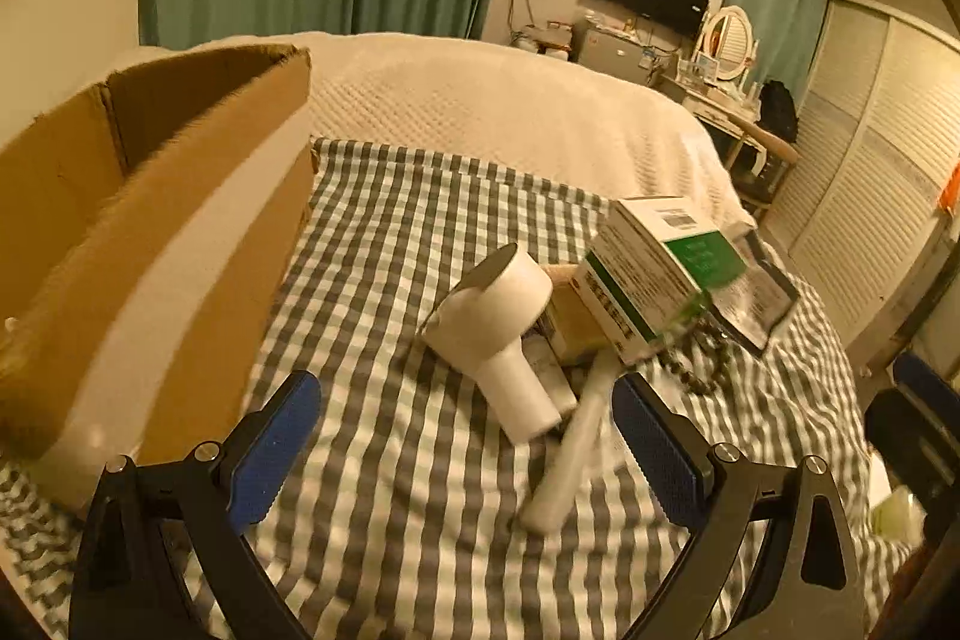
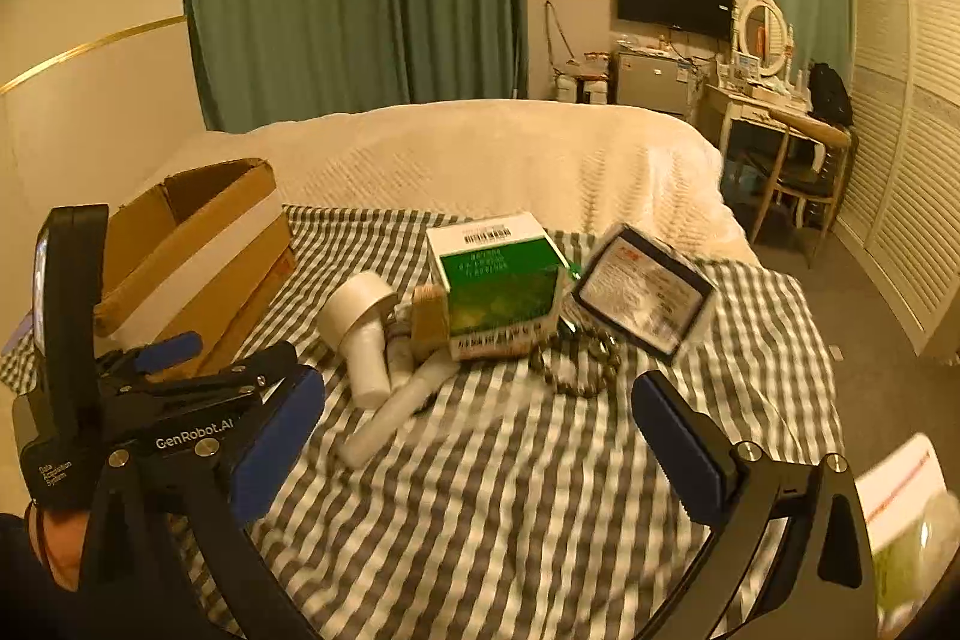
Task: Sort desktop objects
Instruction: 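Move both grippers back toward the tape roll and green medicine box, then grasp the white tape roll with the left gripper while the right grasps the green medicine box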
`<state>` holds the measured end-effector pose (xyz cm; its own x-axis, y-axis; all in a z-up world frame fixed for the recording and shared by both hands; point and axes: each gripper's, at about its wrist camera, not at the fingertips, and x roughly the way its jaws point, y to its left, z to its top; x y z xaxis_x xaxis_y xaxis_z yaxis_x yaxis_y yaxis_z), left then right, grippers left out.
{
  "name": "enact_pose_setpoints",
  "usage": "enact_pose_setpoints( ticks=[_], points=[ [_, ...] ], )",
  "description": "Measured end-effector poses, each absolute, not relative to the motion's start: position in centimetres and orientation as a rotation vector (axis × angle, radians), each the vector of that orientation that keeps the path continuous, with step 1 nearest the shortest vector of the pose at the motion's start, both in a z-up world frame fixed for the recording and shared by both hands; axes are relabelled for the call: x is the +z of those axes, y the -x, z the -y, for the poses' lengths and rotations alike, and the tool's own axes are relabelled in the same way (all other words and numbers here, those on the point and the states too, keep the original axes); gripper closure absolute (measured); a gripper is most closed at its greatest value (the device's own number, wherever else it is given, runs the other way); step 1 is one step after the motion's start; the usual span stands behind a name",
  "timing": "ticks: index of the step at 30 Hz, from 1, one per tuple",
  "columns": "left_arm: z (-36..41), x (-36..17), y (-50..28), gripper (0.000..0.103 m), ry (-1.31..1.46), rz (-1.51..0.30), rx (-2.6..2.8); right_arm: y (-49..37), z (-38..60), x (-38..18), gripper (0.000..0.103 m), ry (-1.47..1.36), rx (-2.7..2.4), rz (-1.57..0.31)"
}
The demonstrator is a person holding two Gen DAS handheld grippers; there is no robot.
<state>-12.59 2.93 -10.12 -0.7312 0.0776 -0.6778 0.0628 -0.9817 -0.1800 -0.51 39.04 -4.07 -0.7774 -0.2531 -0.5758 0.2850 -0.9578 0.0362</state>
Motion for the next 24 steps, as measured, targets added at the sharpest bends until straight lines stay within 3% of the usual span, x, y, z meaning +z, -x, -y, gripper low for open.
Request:
enact_pose_setpoints(
  ticks=[7,13,21,24],
  points=[
    [-2.7,-11.8,16.8,0.003,1.113,0.23,2.929,7.5,-38.0,-4.3,0.0,-0.744,-2.644,-0.134],
    [-3.1,-13.4,17.2,0.003,1.034,0.108,2.943,10.2,-36.3,-7.7,0.0,-0.644,-2.62,-0.347],
    [-5.2,-14.6,20.1,0.003,1.102,-0.071,2.959,13.1,-37.4,-10.7,0.0,-0.652,-2.587,-0.214],
    [-3.8,-14.9,19.8,0.003,1.078,-0.011,2.963,13.7,-37.0,-11.7,0.0,-0.674,-2.589,-0.245]
  ],
)
